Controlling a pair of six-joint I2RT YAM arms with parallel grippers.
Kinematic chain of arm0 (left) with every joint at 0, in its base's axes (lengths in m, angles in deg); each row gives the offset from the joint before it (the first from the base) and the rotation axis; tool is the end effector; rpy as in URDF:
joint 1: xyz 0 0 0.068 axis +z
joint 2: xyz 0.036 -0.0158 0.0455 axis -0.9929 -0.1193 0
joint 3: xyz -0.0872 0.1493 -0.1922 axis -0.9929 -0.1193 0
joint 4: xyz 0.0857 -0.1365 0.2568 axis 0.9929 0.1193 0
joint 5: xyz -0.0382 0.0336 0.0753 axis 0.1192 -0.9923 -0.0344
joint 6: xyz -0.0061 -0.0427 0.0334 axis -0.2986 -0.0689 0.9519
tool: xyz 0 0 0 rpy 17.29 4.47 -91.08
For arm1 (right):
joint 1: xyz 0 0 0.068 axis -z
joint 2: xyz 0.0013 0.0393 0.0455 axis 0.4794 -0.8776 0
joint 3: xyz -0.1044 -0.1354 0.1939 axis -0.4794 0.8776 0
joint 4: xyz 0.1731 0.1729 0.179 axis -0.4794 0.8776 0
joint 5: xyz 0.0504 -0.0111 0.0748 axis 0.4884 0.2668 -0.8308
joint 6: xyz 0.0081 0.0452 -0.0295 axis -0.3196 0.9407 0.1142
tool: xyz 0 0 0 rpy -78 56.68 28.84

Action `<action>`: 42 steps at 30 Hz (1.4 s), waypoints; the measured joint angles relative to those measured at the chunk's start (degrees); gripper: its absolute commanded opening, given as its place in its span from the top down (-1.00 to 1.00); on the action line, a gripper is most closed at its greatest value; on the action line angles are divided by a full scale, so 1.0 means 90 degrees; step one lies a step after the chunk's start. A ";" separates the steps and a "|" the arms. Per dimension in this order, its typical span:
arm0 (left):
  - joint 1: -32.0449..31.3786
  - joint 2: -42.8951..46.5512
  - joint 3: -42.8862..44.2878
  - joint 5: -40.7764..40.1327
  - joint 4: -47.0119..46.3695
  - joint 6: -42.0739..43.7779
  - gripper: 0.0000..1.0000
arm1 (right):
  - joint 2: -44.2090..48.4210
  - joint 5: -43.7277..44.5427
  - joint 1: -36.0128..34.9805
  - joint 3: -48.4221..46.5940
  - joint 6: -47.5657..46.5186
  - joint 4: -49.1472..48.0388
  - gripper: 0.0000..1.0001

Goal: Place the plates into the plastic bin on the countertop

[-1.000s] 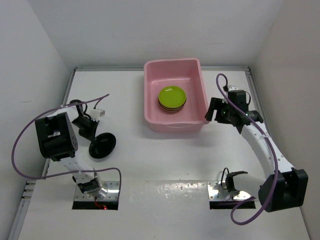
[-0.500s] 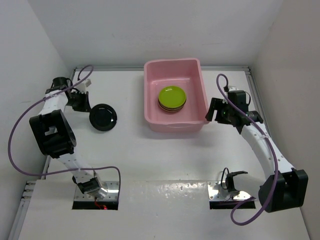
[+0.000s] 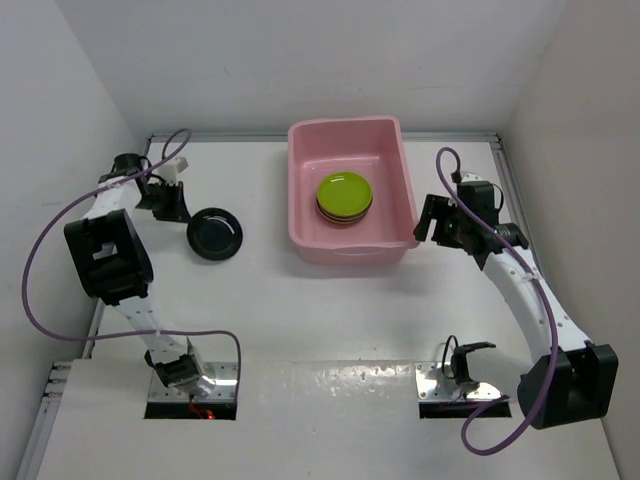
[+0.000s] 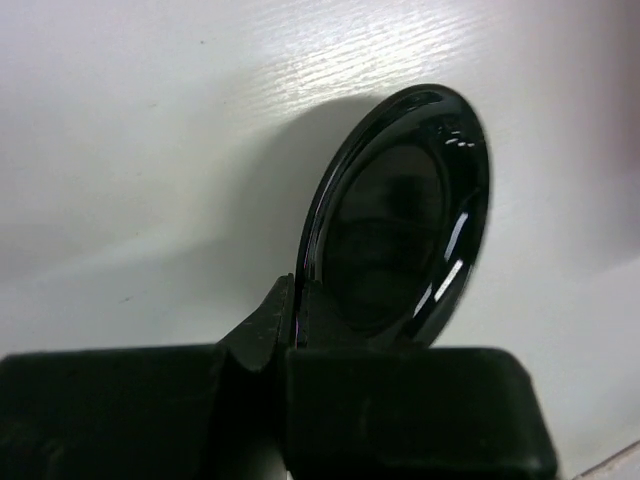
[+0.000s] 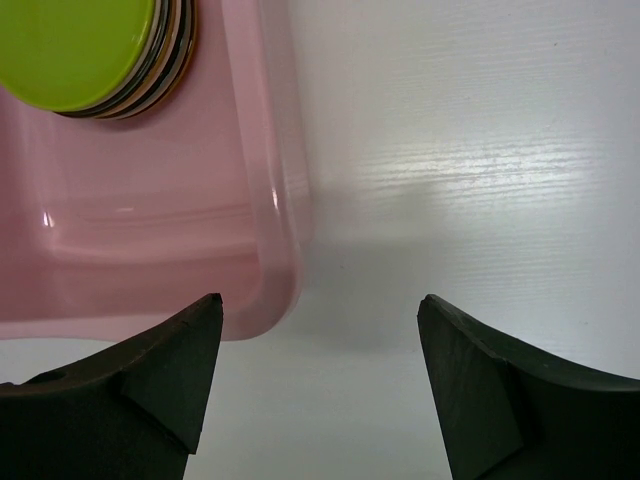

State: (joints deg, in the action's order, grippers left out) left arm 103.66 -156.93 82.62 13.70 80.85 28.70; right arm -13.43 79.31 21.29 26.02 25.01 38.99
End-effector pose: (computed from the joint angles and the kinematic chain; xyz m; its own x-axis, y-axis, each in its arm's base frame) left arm 0.3983 0.1286 0.1847 -0.8469 0.0006 -0.5318 0.1985 0.9281 -0.3150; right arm 0.2842 0.0359 0.2498 -0.6777 0.3468 -0.6484 0.1974 0.9352 0.2939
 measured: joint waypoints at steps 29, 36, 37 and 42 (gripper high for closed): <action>-0.0049 -0.0981 -0.0454 0.0544 0.0044 0.0342 1.00 | 0.0369 0.0384 -0.0027 -0.0002 -0.0002 0.0313 -0.59; -0.0204 -0.0882 0.1360 0.0619 0.0580 -0.0491 1.00 | 0.0364 0.0347 -0.0027 -0.0002 0.0005 0.0306 -0.59; -0.0277 -0.0806 0.1875 0.0590 0.0512 -0.0692 1.00 | 0.0359 0.0338 -0.0024 -0.0002 0.0019 0.0296 -0.59; -0.1090 -0.0287 0.4104 0.0461 -0.0010 -0.1569 1.00 | 0.0255 0.0238 0.0012 -0.0002 0.0075 0.0112 -0.59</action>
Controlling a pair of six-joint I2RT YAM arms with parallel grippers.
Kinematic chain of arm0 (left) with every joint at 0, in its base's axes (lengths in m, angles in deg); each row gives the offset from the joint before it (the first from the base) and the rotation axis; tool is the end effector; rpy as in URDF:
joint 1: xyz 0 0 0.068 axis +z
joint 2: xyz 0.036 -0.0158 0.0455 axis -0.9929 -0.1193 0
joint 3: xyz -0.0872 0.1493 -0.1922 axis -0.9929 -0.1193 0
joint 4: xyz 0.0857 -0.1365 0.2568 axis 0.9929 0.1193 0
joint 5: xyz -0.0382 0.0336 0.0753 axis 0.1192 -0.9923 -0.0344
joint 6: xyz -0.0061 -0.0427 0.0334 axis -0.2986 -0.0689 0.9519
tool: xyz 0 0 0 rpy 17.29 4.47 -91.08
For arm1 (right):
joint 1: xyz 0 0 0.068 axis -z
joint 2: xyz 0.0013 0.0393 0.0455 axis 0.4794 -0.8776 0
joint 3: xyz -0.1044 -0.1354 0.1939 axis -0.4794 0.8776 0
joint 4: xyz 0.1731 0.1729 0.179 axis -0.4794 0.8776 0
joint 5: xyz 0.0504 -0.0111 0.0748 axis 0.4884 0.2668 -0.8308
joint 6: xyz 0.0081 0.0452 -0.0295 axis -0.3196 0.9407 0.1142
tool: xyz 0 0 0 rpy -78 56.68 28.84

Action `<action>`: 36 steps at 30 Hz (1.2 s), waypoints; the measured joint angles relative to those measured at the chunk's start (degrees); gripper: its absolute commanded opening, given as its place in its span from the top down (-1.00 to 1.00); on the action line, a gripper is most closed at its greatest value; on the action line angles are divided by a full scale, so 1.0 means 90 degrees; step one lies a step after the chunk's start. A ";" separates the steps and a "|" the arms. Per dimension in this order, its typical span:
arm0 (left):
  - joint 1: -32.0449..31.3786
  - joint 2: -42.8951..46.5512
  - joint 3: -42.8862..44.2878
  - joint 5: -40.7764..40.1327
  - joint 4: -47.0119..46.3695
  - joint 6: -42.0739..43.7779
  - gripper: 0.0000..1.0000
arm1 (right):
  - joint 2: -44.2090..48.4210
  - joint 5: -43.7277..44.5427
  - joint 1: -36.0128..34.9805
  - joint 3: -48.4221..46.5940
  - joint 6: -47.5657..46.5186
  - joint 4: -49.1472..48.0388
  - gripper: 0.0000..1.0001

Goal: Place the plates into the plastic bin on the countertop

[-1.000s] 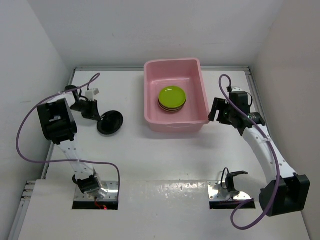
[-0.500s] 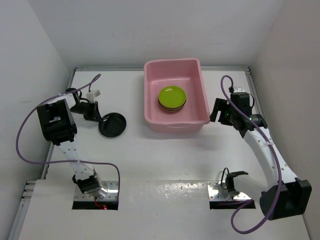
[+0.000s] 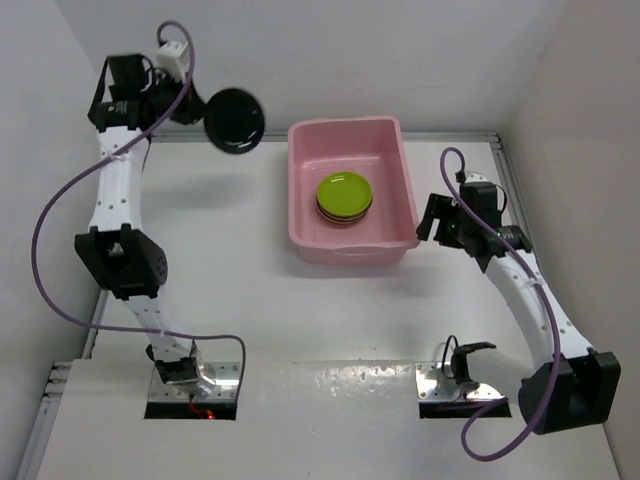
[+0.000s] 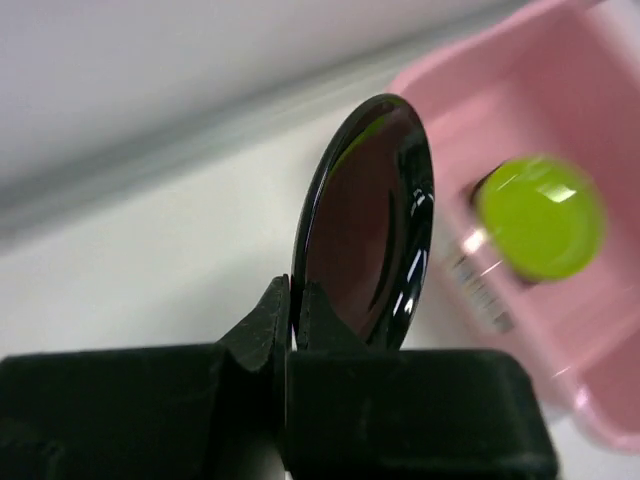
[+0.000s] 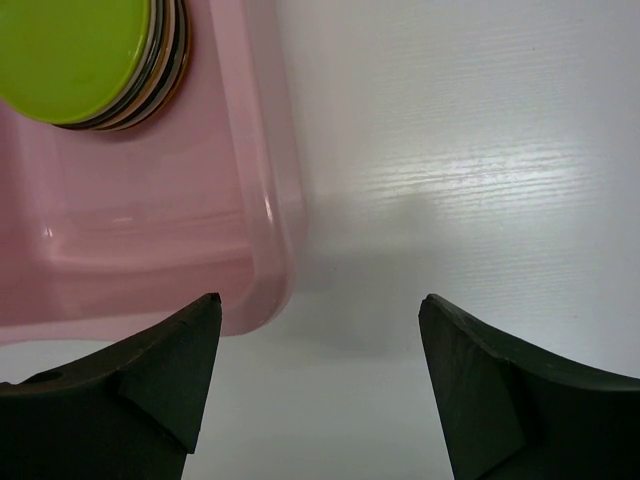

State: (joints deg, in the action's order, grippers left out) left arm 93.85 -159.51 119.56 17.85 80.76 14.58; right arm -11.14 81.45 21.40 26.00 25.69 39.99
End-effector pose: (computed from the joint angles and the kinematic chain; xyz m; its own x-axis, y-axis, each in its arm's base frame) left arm 0.4611 0.0654 0.3964 -0.4912 -0.0024 -0.8710 0.3863 0.8957 -0.2203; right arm 0.2775 0.0331 0.2591 -0.6479 0.3619 -0.6703 0.2246 0.9316 0.2859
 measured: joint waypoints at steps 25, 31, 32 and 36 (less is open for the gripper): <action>-0.3395 -0.2557 0.0833 -0.0260 -0.1494 -0.1734 0.94 | -0.1532 -0.0274 0.0209 -0.0653 -0.0083 -0.0236 -0.59; -0.3441 -0.2565 0.0532 -0.0177 -0.1586 -0.1790 0.21 | -0.1676 -0.0396 0.0214 -0.0755 -0.0083 -0.0236 -0.59; -0.3451 -0.2567 0.0498 -0.0223 -0.1574 -0.1763 0.07 | -0.1698 -0.0418 0.0214 -0.0777 -0.0083 -0.0238 -0.59; -0.3517 -0.2582 0.0483 -0.0585 -0.1498 -0.1617 -0.35 | -0.1739 -0.0478 0.0214 -0.0874 -0.0085 -0.0228 -0.59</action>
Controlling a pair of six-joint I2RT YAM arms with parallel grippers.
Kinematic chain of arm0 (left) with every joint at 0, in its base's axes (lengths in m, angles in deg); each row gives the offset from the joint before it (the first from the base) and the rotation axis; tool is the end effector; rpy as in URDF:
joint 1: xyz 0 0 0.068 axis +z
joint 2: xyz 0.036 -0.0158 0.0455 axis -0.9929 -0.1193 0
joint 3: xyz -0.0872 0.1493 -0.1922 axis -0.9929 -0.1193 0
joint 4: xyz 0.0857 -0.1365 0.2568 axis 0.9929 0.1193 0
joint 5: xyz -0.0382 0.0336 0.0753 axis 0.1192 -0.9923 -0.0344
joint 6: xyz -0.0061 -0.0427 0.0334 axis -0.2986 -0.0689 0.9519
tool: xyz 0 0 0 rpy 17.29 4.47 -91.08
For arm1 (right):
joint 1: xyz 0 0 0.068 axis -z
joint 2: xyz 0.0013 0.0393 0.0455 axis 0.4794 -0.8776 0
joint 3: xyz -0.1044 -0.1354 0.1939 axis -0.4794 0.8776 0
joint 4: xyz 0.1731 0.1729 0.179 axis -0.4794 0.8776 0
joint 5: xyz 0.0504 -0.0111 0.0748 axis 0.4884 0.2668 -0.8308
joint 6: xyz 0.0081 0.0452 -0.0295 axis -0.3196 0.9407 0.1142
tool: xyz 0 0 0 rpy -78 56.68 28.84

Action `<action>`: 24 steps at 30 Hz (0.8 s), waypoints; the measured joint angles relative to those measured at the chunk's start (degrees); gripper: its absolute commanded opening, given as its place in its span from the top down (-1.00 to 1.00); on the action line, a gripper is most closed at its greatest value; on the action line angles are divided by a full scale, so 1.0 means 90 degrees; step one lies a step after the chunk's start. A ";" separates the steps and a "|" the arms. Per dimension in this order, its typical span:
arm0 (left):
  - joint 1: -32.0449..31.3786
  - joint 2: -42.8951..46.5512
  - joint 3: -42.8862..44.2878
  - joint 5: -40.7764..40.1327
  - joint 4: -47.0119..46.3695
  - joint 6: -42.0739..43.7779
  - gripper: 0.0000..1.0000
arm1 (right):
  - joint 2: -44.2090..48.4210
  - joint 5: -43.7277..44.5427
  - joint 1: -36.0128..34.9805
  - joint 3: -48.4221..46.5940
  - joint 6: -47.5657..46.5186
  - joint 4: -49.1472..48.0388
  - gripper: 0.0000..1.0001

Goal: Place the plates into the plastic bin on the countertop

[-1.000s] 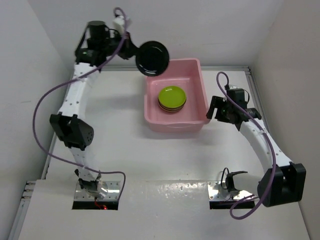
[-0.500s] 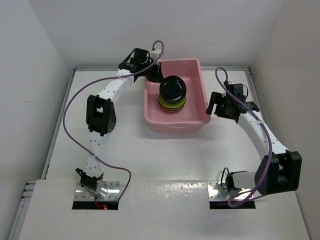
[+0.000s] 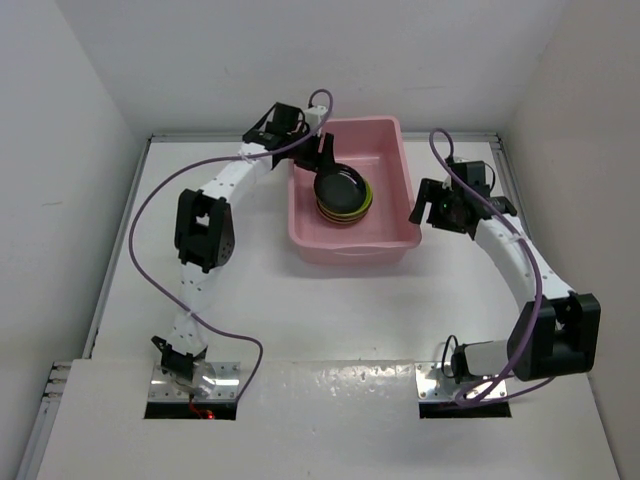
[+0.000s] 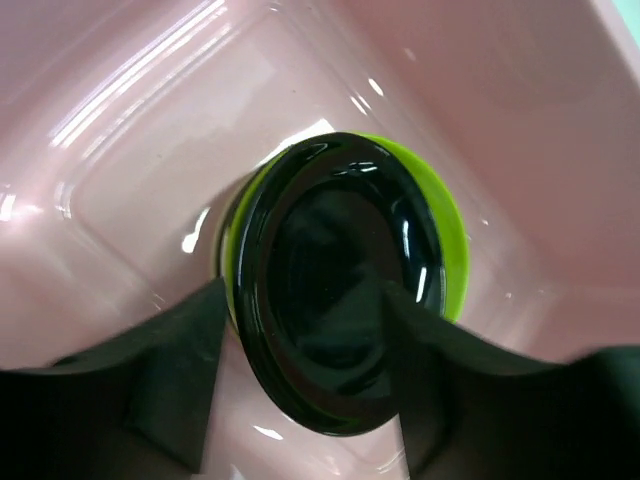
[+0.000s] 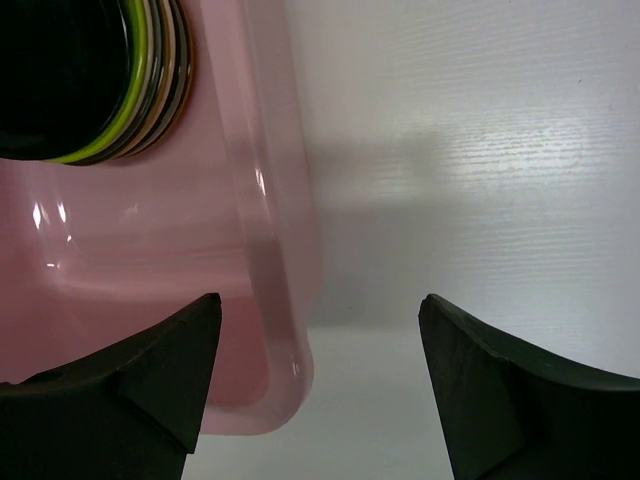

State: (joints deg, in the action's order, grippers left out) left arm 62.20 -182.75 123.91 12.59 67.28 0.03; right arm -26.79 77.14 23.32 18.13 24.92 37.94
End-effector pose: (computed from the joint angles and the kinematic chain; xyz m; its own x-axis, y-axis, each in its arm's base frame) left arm 0.5218 -0.2196 0.2409 -0.6679 0.1227 -0.7341 0.5898 0.6889 -0.4215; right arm 0.3312 0.0315 0.2346 -0.7239 0.3637 -0.5862 0.2285 0.9282 0.2936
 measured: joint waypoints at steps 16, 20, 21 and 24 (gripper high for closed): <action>-0.0080 0.0340 0.0442 -0.0534 0.0019 0.0675 -0.58 | 0.0146 -0.0165 0.0000 -0.0114 -0.0027 0.0053 -0.61; -0.0022 0.0393 0.0362 -0.0556 0.0177 0.0675 -0.58 | 0.0359 -0.0182 0.0019 -0.0117 -0.0041 0.0138 -0.72; 0.0002 0.0452 0.0350 -0.0568 0.0238 0.0675 -0.60 | 0.0410 -0.0206 0.0046 -0.0126 -0.0051 0.0194 -0.77; 0.0260 0.0942 0.0049 -0.0695 0.0384 0.0736 -0.60 | 0.0585 -0.0243 0.0240 -0.0245 -0.0153 0.0454 -0.92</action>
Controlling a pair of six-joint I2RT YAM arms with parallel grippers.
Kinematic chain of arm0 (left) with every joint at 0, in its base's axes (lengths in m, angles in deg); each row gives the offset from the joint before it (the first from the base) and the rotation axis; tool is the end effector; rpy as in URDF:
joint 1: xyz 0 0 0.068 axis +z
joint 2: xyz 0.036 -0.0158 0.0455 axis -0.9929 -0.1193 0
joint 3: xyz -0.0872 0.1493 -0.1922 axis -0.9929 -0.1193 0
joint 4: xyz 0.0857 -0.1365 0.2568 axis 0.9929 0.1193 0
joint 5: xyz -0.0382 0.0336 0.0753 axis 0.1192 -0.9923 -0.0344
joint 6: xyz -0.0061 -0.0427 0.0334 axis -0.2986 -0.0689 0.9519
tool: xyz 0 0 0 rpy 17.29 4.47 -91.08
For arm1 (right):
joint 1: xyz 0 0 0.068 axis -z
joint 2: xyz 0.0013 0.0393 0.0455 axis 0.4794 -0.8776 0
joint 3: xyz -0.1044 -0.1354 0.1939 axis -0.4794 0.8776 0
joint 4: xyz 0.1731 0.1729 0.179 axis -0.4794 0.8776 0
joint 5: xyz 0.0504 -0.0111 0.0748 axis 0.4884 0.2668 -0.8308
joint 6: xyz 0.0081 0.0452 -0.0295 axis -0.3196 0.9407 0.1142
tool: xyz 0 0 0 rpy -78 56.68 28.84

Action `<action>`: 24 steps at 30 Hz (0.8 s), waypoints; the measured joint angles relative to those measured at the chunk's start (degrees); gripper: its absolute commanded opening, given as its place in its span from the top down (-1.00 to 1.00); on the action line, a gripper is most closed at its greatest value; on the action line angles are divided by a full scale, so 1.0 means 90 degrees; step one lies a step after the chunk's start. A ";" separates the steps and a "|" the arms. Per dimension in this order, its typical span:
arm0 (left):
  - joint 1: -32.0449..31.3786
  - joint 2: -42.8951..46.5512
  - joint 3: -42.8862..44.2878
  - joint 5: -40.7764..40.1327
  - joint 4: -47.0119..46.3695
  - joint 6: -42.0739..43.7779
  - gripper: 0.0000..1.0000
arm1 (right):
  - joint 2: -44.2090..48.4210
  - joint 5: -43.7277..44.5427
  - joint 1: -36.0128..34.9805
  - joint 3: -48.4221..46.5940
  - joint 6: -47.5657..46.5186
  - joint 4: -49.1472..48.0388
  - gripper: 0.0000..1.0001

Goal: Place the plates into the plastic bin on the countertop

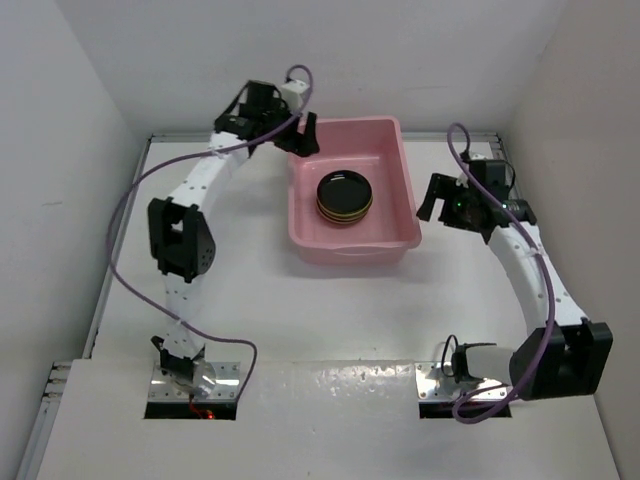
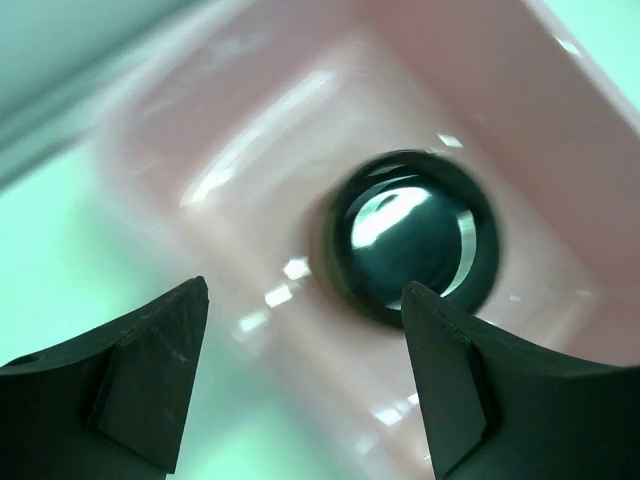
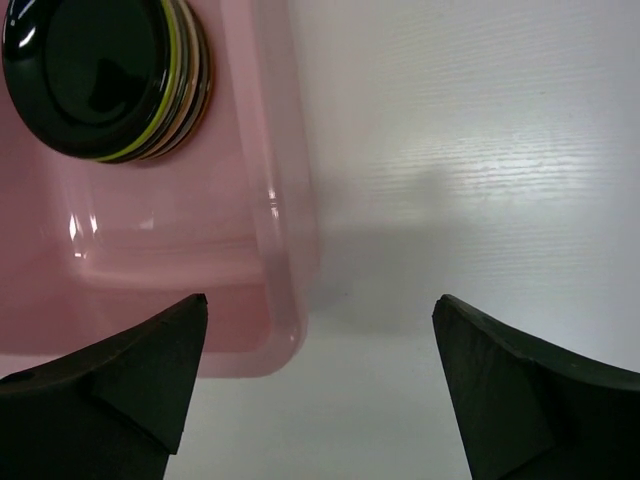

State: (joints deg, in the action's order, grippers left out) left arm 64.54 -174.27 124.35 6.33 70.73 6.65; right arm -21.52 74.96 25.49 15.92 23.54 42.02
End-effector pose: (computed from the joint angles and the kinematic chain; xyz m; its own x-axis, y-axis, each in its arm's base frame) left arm 0.5064 -0.1863 0.3165 -0.5284 0.1501 -0.8356 0.6019 0.7604 -0.2440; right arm 0.3173 0.0195 0.2717 -0.6902 0.3694 -0.6222 0.2051 0.9245 0.3214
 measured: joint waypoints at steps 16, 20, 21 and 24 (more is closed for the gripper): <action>0.4894 0.3696 -0.2841 -0.1647 0.1141 0.1066 -0.63 | 0.2392 0.1440 0.1326 0.0996 0.0231 0.0294 -1.00; 0.5005 0.3844 -0.3631 -0.1452 0.1360 0.1158 -0.61 | 0.2409 0.1814 0.1324 0.1061 0.0544 0.0284 -1.00; 0.5008 0.3876 -0.3779 -0.1382 0.1409 0.1166 -0.61 | 0.2429 0.1851 0.1324 0.1061 0.0583 0.0265 -1.00; 0.5003 0.4010 -0.4112 -0.1222 0.1477 0.1166 -0.61 | 0.2586 0.1860 0.1321 0.1100 0.0656 0.0180 -1.00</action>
State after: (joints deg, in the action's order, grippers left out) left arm 109.56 -138.18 87.34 -4.66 84.02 17.14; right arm 1.76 91.70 37.38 25.82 29.45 43.64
